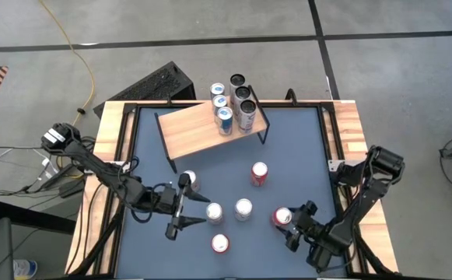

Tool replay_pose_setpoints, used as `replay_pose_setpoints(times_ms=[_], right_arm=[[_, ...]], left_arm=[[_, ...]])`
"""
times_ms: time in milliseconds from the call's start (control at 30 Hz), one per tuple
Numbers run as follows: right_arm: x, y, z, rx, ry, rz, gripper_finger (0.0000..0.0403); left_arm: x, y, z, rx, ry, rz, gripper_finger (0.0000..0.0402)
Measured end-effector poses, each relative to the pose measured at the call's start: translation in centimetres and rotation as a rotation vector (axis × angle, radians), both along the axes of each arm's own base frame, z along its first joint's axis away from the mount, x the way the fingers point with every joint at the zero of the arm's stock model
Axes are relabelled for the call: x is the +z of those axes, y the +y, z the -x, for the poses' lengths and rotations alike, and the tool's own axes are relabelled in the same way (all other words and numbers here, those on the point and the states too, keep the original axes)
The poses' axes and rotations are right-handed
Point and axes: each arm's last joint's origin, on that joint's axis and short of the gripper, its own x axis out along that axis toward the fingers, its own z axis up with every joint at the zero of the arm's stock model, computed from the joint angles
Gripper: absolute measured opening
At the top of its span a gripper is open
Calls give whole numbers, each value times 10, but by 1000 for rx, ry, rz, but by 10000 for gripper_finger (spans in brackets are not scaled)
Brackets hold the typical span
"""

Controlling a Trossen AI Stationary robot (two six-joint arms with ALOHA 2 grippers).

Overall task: Place canned beverage on shelf
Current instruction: Put the bottom right red soda can on the shelf

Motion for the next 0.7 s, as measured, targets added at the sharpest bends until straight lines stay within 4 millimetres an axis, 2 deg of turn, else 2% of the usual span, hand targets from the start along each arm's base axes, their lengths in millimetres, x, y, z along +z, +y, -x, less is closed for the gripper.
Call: replay_pose_setpoints(times_ms=[233, 567, 700], right_arm=[[-11, -11, -3, -6, -47, 33, 358], [-13, -19, -15, 11, -21, 105, 246], [-12, -16, -11, 32, -18, 111, 244]], left_arm=[[0, 5, -2, 43, 8, 30, 259], [-1, 15, -8, 76, 15, 87, 259], [-4, 19, -11, 83, 49, 68, 259]])
